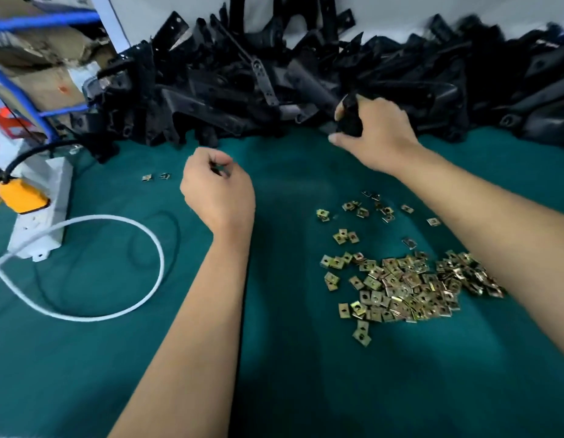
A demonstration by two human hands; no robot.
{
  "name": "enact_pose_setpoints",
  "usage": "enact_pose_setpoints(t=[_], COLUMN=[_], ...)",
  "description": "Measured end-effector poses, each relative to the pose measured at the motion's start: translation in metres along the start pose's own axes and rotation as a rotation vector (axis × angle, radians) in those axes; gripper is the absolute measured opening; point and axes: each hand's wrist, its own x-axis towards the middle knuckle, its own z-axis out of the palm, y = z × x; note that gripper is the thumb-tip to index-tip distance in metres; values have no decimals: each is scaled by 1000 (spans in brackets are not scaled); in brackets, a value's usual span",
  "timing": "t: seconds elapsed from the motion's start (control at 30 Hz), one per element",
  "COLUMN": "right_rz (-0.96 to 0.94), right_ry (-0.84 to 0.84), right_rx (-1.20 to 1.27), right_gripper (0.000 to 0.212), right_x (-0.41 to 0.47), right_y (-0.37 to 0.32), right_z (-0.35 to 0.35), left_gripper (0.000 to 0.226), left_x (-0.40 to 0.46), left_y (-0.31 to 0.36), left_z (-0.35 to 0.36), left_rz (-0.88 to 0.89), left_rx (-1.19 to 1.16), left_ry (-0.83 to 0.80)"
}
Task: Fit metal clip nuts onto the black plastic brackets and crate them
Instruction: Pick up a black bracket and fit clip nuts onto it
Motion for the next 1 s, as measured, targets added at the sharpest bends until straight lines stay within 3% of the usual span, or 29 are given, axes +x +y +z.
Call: enact_pose_setpoints(t=[0.07, 0.13, 0.17, 0.2, 0.27, 0.37, 0.47, 0.57, 0.67, 0.77, 0.9, 1.0], right_rz=[47, 84, 70, 23, -81, -166, -84, -2, -89, -153, -146, -50], right_ry=[117, 52, -20, -74, -109, -29, -6, -161, -400, -455, -365, -241], right_rx=[343, 797, 923, 936, 715, 415, 337, 426, 298, 197, 242, 556], right_gripper=[34, 36, 37, 36, 34, 37, 41, 35, 26, 17, 19, 17], right_x=[-12, -32, -43, -53, -69, -86, -97, -109, -118, -122, -123, -123], right_y=[-8, -24, -31, -37, -40, -34, -21, -9, -4, -3, -1, -2], right_z=[-11, -22, -24, -25, -23, -24, -27, -31, -32, -26, -18, -12], left_gripper=[14, 5, 15, 28, 36, 15, 10, 8, 5, 11, 14, 9], left_x=[-13, -26, -32, -37, -46, -50, -50, -49, -44, -41, -41, -39], left_y=[7, 18, 24, 28, 32, 31, 30, 32, 30, 31, 35, 35], left_z=[9, 17, 21, 24, 26, 27, 26, 24, 22, 21, 21, 22], left_rz=[-16, -180, -305, -411, -520, -560, -485, -501, -557, -638, -716, -722], left_rx=[-148, -448, -607, -724, -805, -778, -748, -791, -810, -843, -850, -837], left_ry=[-77, -371, -563, -741, -959, -891, -790, -726, -670, -678, -759, -865])
